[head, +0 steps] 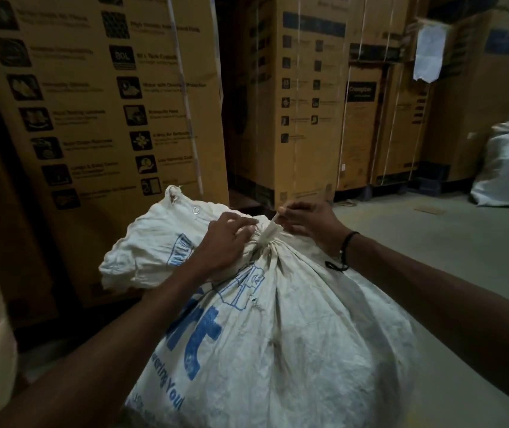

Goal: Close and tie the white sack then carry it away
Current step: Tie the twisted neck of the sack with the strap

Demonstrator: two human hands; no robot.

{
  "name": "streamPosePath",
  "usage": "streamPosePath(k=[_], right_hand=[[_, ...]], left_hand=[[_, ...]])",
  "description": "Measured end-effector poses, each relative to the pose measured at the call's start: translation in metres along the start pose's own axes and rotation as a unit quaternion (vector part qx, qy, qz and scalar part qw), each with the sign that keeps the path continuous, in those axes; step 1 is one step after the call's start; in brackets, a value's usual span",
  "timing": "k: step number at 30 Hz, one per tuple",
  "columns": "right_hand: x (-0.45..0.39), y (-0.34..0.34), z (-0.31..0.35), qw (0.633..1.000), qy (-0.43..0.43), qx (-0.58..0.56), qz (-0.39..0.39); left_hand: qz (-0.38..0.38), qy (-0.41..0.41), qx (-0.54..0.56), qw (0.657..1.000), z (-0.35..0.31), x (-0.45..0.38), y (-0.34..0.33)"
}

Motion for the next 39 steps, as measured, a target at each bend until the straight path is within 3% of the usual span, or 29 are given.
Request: streamPosePath(k=[10,14,20,26,33,39], right_hand=[[-0.005,-0.009,-0.005,0.998,-0.054,-0.002,0.027],[-0.006,-0.007,-0.002,0.994,-0.059,0.087,0.003],[-0.01,-0.003,0.006,0.965,-0.033,0.246,0.084],[-0.013,0.002,0.018,0.932,-0.087,0.31,0.169],[-0.023,-0.012,0.027,0.895,-0.15,0.391,0.156],[-0.031,-0.017,0.026,0.897,-0.183,0.378,0.141]], left_hand=[[-0.137,0.13,-0.013,0.982,-0.044,-0.006,0.001],[-0.176,0.108,0.016,0.978,-0.047,0.01,-0.012],[-0.191,0.076,0.059,0.977,-0.036,0.027,-0.015],[-0.215,0.053,0.051,0.974,-0.035,0.031,-0.024],[-0.225,0.041,0.032,0.973,-0.035,0.033,-0.025],[-0.232,0.036,0.032,0.972,-0.033,0.034,-0.026]])
Point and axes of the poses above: each hand's wrist, its own x-axis away from the middle knuckle, its own y-axis out of the back of the hand, z = x × y, the point moved 4 cm from there along -x, towards the middle knuckle, and after that the axes turned 11 degrees about x, right-handed, at the moved point
